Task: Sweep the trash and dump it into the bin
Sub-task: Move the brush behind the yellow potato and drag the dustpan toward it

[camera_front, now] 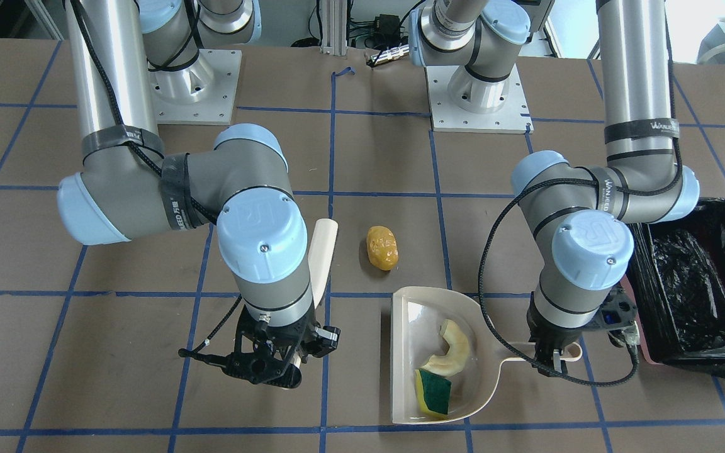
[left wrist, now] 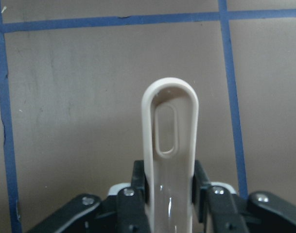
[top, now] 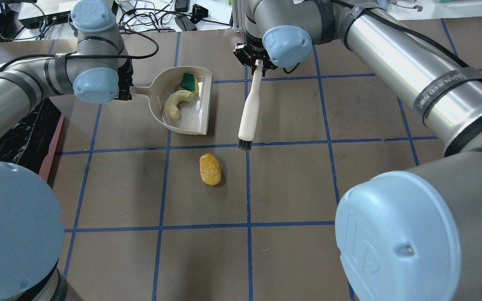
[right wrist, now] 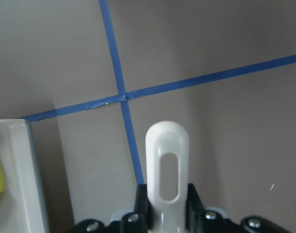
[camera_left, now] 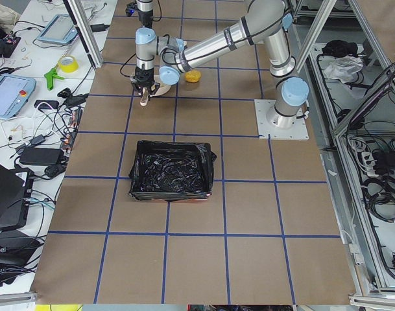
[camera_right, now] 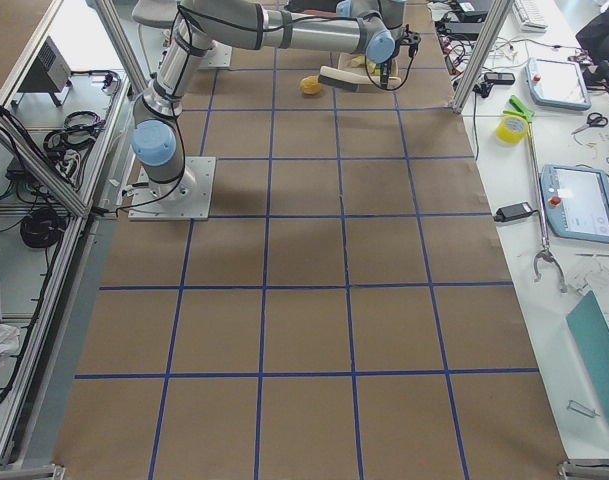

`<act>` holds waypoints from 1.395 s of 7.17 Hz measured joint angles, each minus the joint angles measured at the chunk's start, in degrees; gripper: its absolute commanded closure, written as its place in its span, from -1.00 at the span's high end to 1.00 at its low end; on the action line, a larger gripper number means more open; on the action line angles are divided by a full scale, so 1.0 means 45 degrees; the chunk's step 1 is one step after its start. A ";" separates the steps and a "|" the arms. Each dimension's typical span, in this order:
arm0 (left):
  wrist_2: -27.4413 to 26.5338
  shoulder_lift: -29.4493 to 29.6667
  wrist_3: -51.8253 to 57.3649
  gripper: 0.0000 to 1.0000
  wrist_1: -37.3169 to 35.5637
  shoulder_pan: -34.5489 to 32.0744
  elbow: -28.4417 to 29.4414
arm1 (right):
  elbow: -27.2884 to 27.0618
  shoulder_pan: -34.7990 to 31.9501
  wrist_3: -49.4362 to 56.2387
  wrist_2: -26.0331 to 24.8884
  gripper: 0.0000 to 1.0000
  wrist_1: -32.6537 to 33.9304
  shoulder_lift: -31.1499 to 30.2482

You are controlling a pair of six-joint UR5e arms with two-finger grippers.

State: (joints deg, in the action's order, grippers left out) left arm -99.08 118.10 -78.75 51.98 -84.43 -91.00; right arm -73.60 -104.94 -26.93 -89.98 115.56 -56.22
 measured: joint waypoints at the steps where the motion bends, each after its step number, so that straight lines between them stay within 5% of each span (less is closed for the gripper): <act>1: 0.0041 -0.0375 0.0642 -1.00 0.0043 0.0376 -0.0400 | -0.1520 0.0039 0.0017 -0.0007 -1.00 0.1042 -0.0780; 4: -0.0292 -0.1992 0.1170 -1.00 0.0036 0.0780 -0.2427 | -0.4131 -0.0310 -0.0771 -0.0119 -1.00 0.2760 -0.2054; 10: -0.0385 -0.4246 0.0317 -1.00 -0.1819 0.0599 -0.6380 | -0.4593 -0.1421 -0.1192 -0.0744 -1.00 0.5181 -0.1047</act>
State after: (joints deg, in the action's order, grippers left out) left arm -100.81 98.99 -77.33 43.79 -81.73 -119.70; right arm -94.27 -111.33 -32.30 -93.33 138.88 -60.93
